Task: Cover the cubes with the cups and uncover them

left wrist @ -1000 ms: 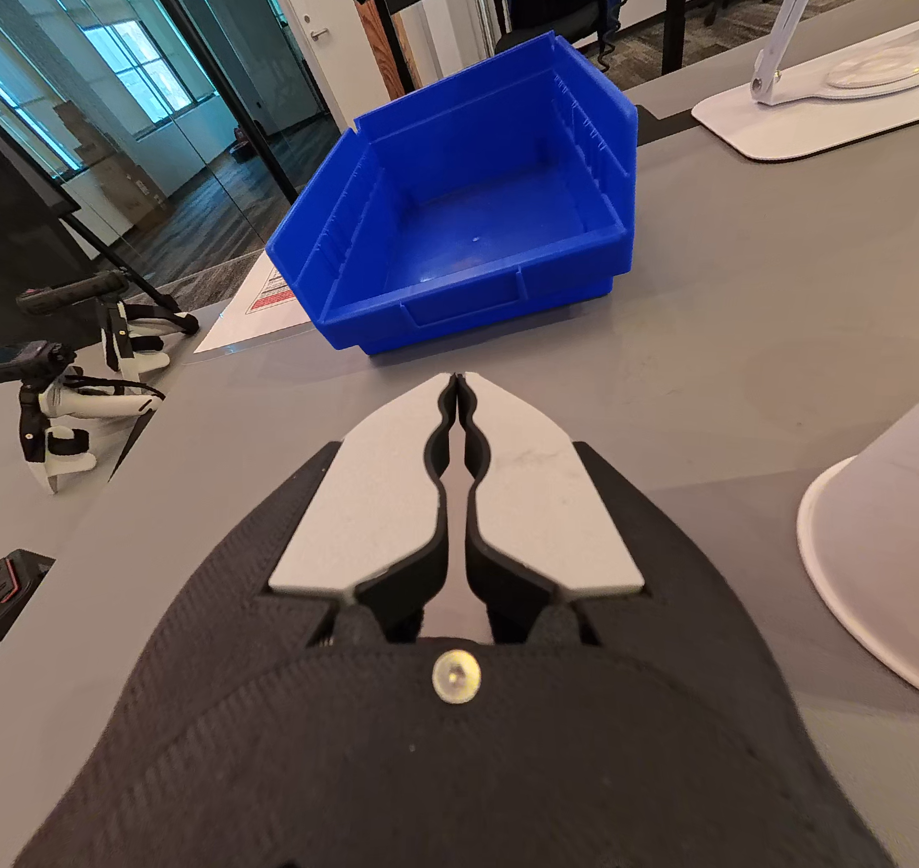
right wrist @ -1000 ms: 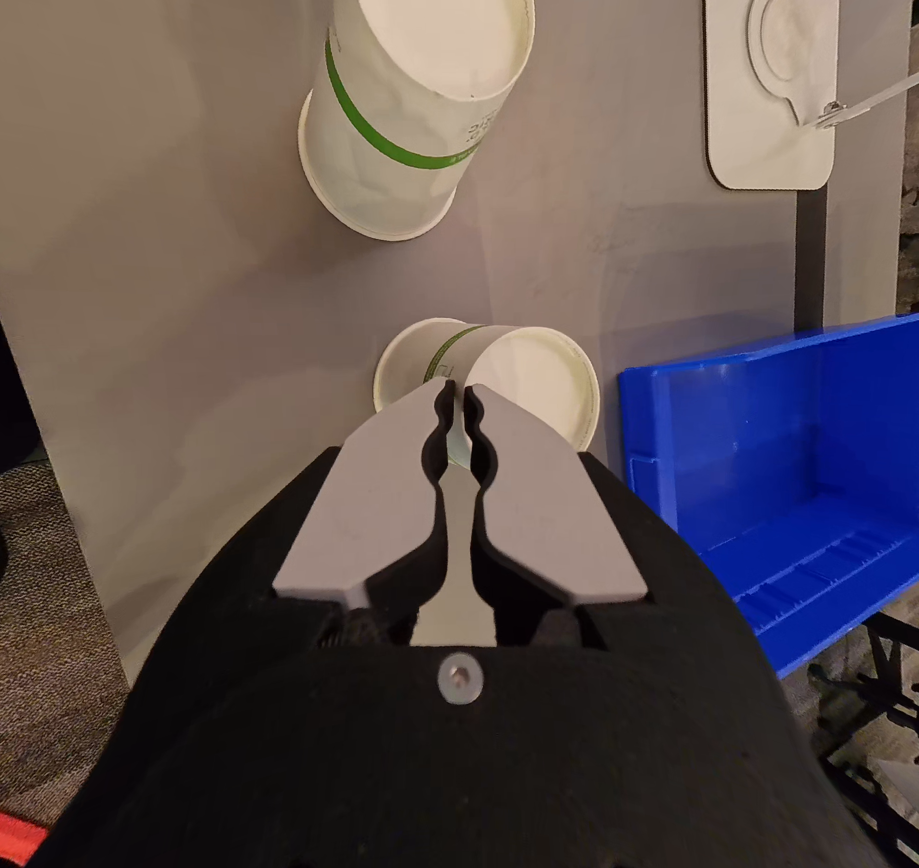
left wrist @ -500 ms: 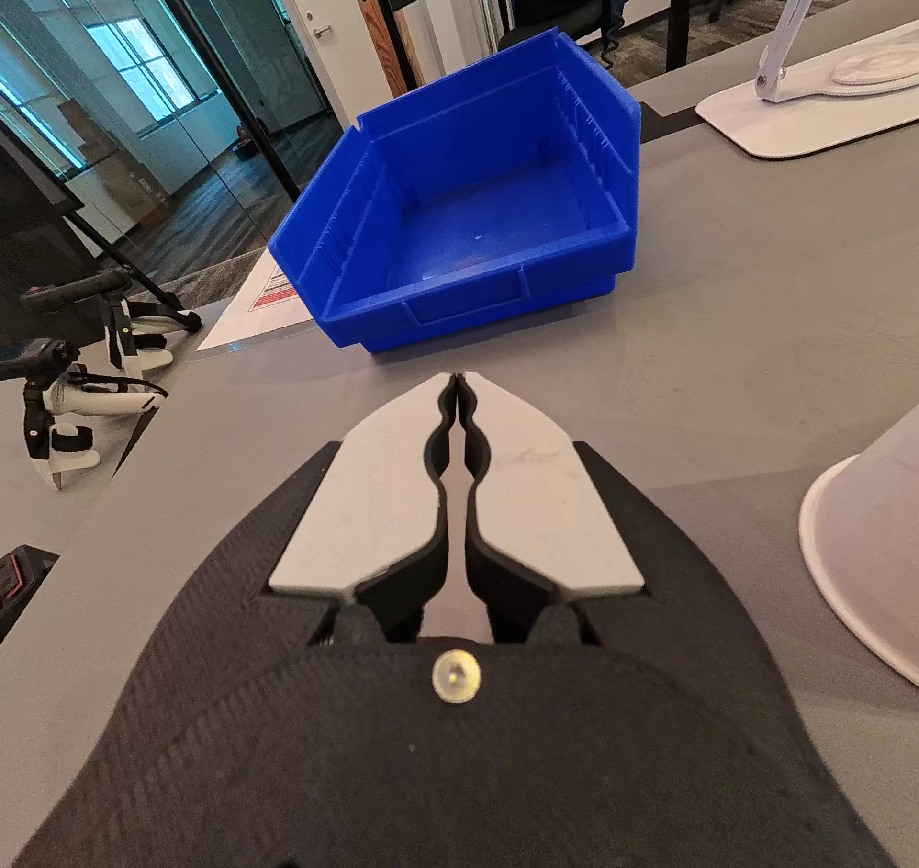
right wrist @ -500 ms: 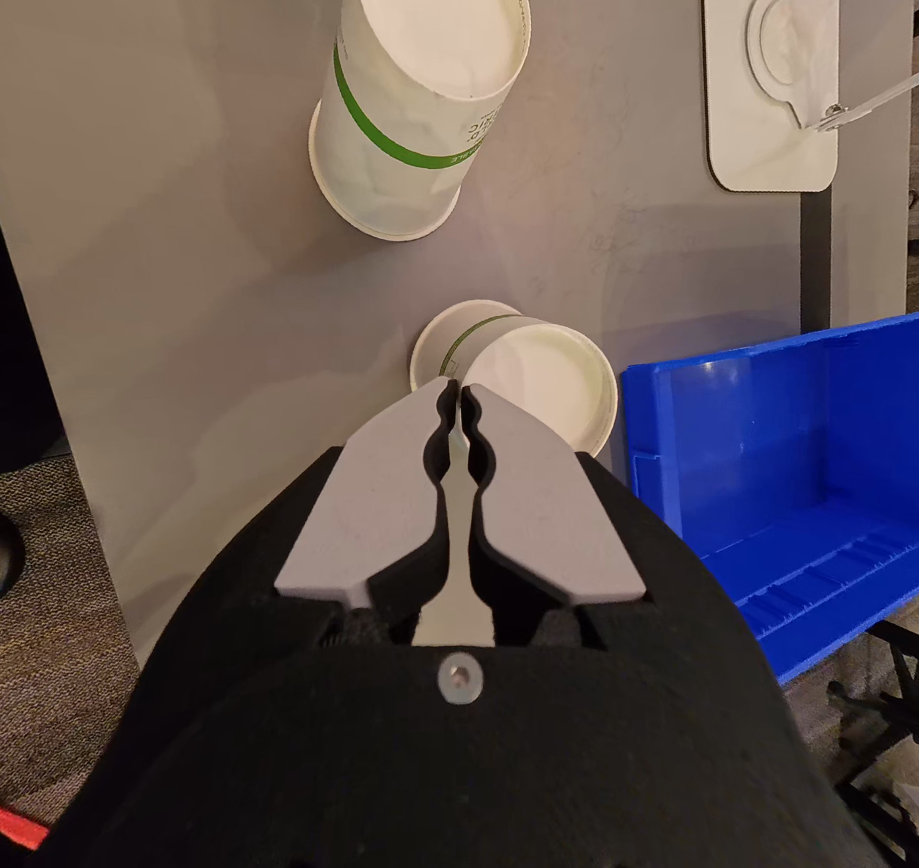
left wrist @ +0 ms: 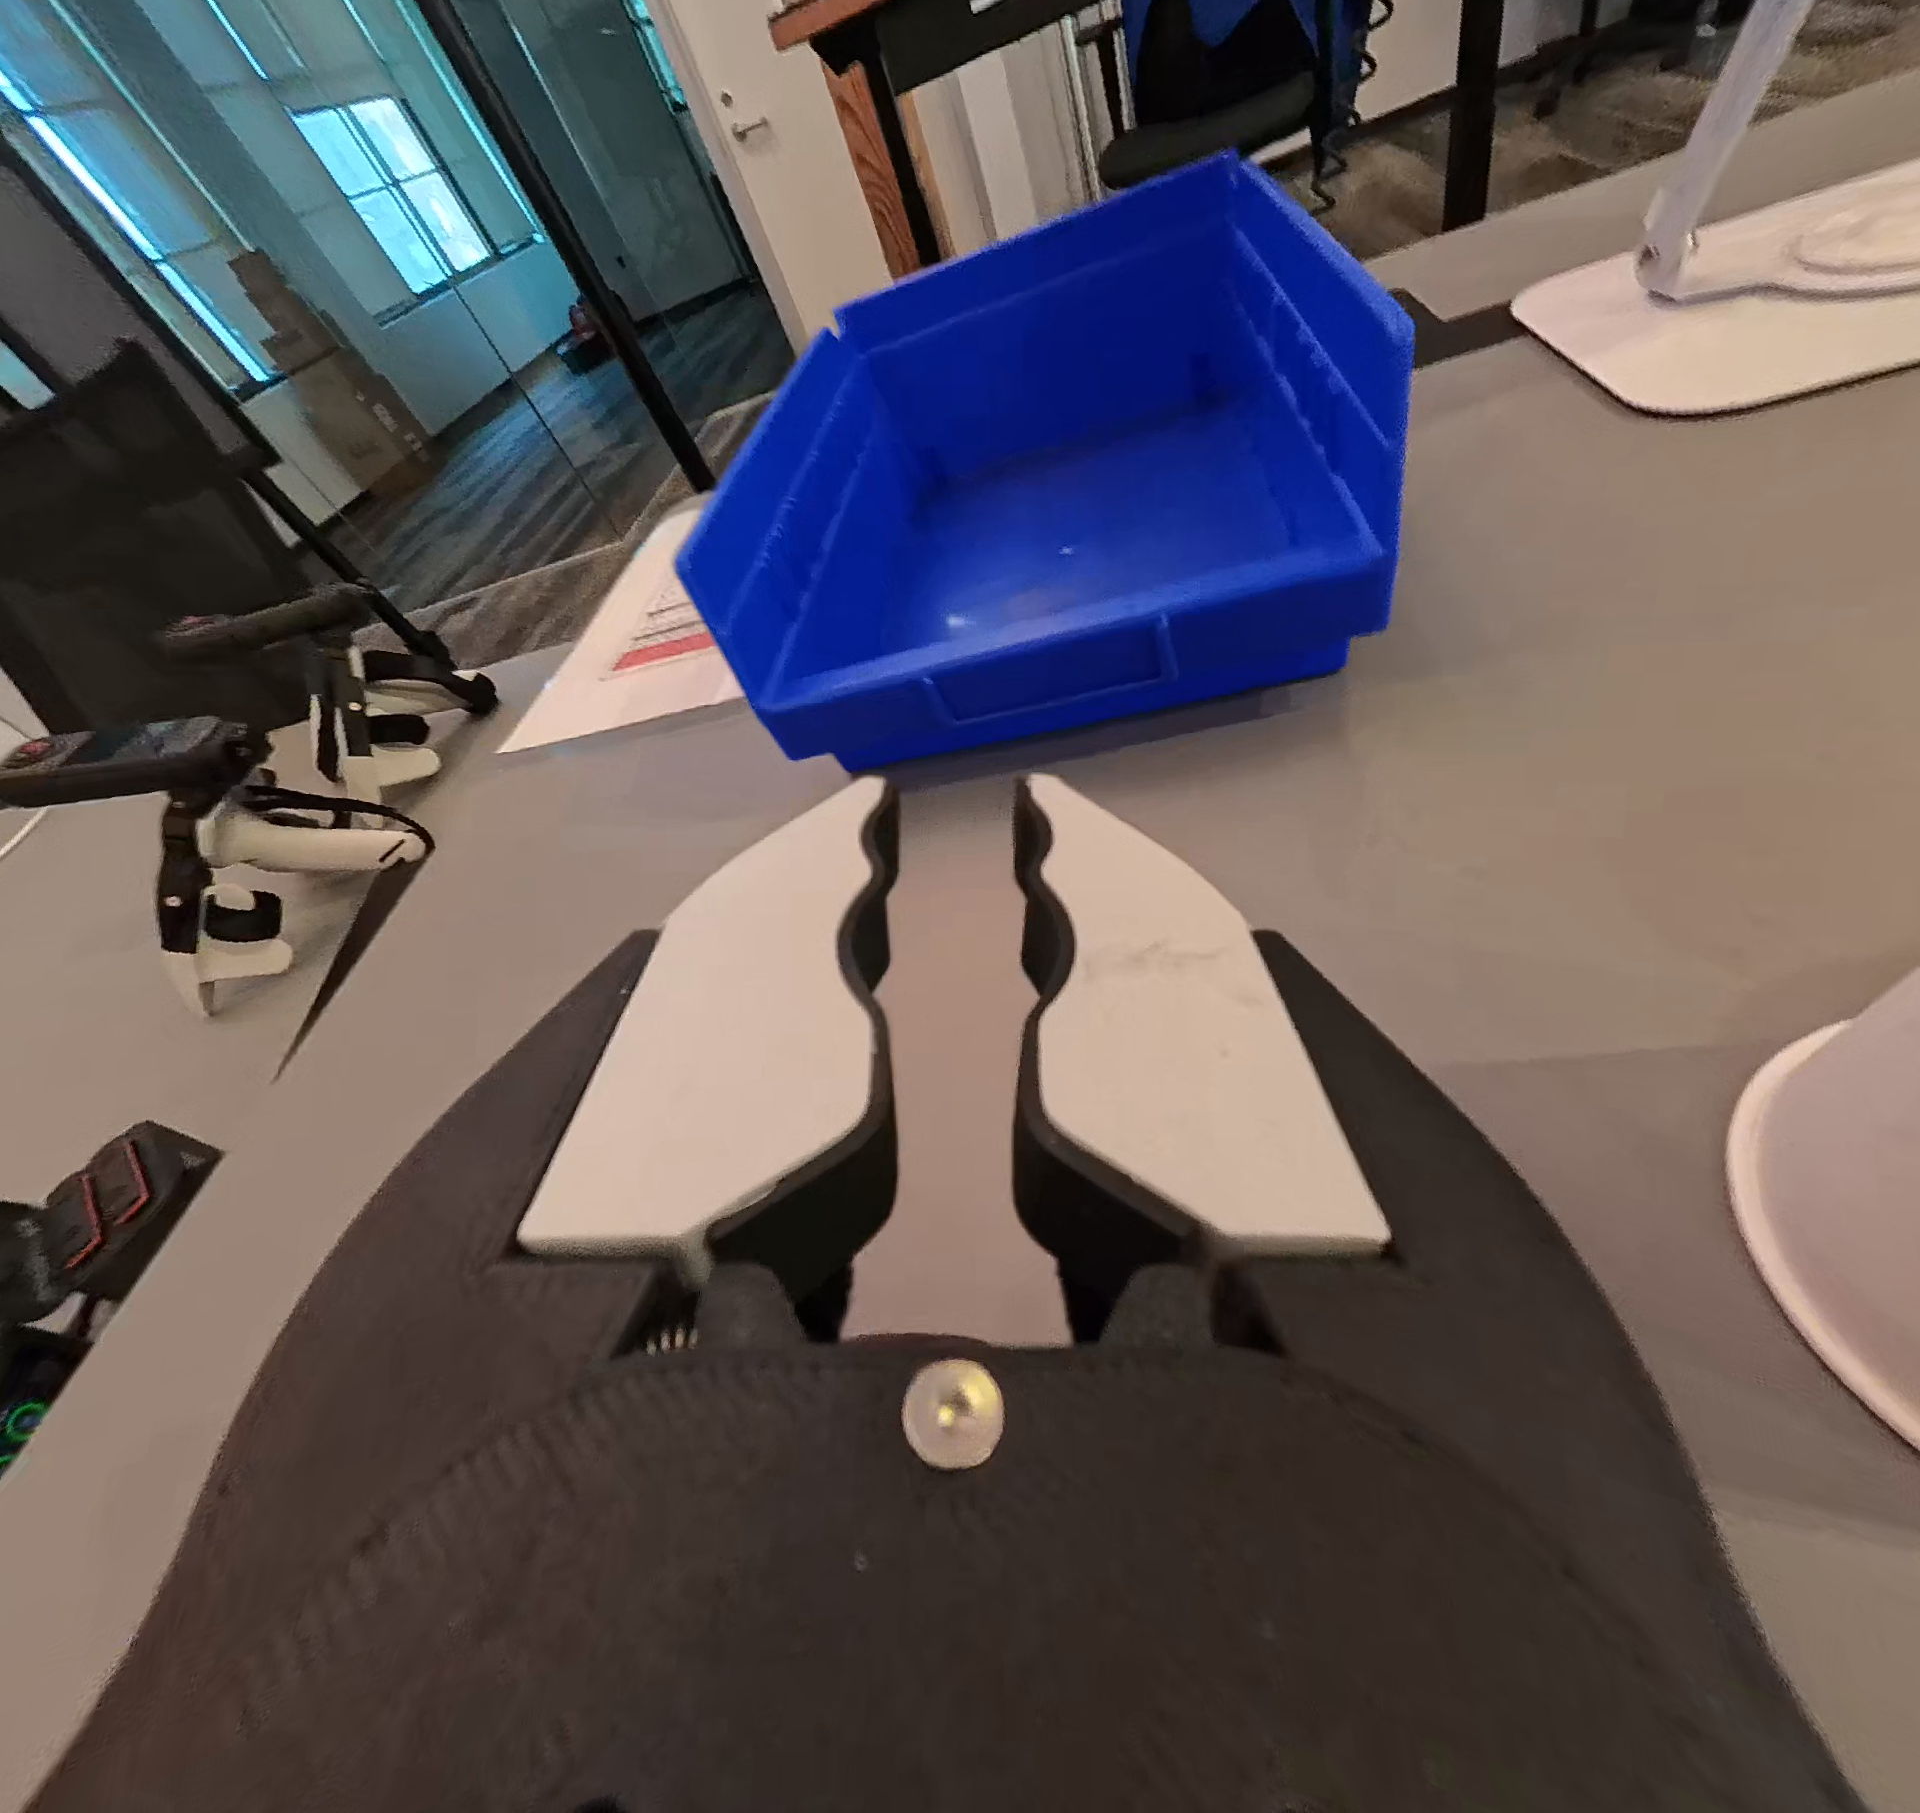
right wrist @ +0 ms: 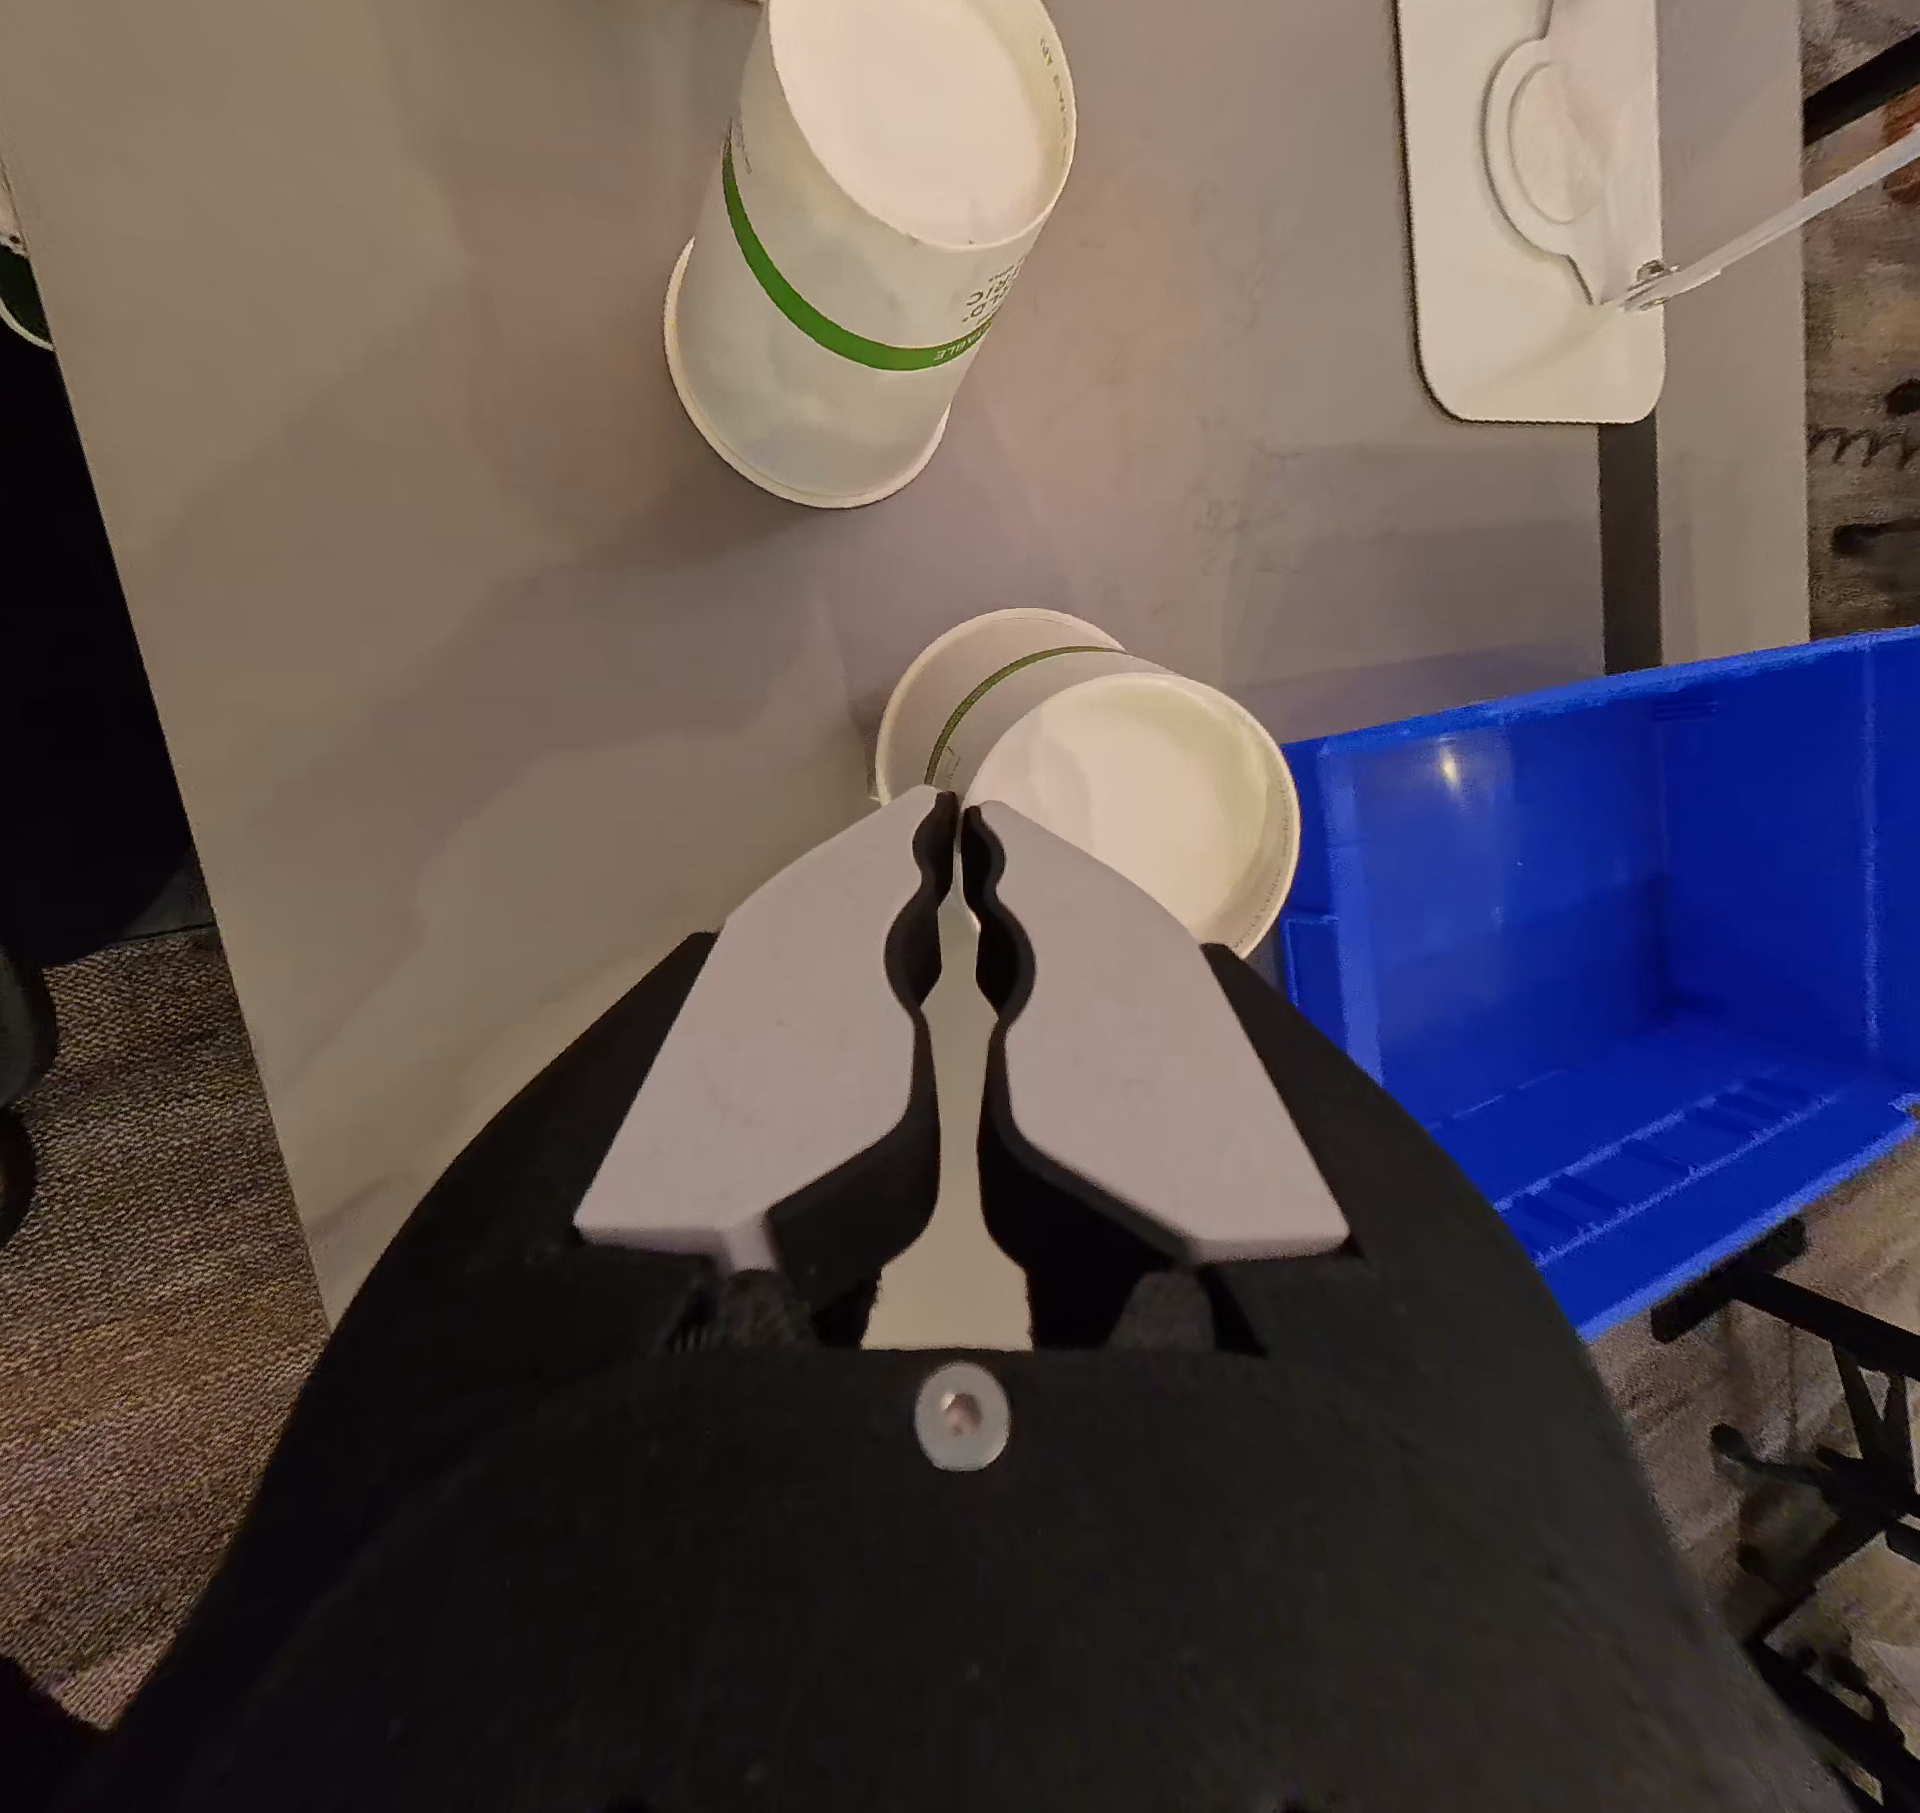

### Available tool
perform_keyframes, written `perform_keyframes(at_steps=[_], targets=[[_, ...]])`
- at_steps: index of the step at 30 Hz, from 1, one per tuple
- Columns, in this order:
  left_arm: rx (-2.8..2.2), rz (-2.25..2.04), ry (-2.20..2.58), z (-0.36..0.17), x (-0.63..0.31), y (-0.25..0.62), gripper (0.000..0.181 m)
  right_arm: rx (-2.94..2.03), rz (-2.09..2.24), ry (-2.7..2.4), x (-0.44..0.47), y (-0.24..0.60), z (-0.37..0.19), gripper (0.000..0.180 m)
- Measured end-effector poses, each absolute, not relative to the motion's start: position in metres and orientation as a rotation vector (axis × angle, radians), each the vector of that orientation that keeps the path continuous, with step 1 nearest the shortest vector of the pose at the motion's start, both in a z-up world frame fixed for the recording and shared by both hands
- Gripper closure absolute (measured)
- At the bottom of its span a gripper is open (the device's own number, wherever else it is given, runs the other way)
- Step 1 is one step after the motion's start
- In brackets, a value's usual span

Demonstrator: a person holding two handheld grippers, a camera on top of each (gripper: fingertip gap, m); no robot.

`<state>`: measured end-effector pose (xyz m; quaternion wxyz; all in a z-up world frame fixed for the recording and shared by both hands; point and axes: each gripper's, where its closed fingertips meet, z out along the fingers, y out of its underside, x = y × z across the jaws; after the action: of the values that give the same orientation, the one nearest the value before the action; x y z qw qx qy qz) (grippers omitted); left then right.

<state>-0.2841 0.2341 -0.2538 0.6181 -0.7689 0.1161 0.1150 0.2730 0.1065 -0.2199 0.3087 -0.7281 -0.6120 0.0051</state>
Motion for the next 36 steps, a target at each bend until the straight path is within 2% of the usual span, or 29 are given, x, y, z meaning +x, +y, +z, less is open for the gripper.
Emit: perform_keyframes(at_steps=[1, 4, 6, 10, 16, 23, 28, 33, 36], targets=[[-1.76, 0.271, 0.25, -0.247, -0.288, 0.233, 0.153, -1.919, 0.011, -1.612, 0.275, 0.105, -0.216, 0.178], [-1.708, 0.272, 0.204, -0.218, -0.297, 0.225, 0.131, -1.891, 0.011, -1.592, 0.28, 0.099, -0.201, 0.178], [-1.665, 0.247, 0.194, -0.194, -0.295, 0.217, 0.127, -1.856, 0.02, -1.566, 0.283, 0.094, -0.188, 0.178], [-1.58, 0.128, 0.263, -0.143, -0.255, 0.202, 0.133, -1.735, 0.014, -1.475, 0.287, 0.087, -0.153, 0.178], [-1.481, -0.269, 0.496, -0.095, -0.103, 0.183, 0.124, -1.43, 0.182, -1.257, 0.261, 0.08, -0.099, 0.178], [-1.463, -0.909, 0.693, -0.107, 0.069, 0.165, 0.115, -1.172, 0.509, -0.966, 0.239, 0.086, -0.078, 0.178], [-1.409, -1.235, 0.761, -0.105, 0.124, 0.149, 0.115, -1.116, 0.657, -0.891, 0.229, 0.09, -0.085, 0.178], [-1.338, -1.378, 0.847, -0.101, 0.147, 0.13, 0.121, -1.102, 0.695, -0.86, 0.223, 0.095, -0.092, 0.178], [-1.294, -1.445, 0.886, -0.098, 0.153, 0.12, 0.144, -1.089, 0.722, -0.849, 0.219, 0.096, -0.094, 0.178]])
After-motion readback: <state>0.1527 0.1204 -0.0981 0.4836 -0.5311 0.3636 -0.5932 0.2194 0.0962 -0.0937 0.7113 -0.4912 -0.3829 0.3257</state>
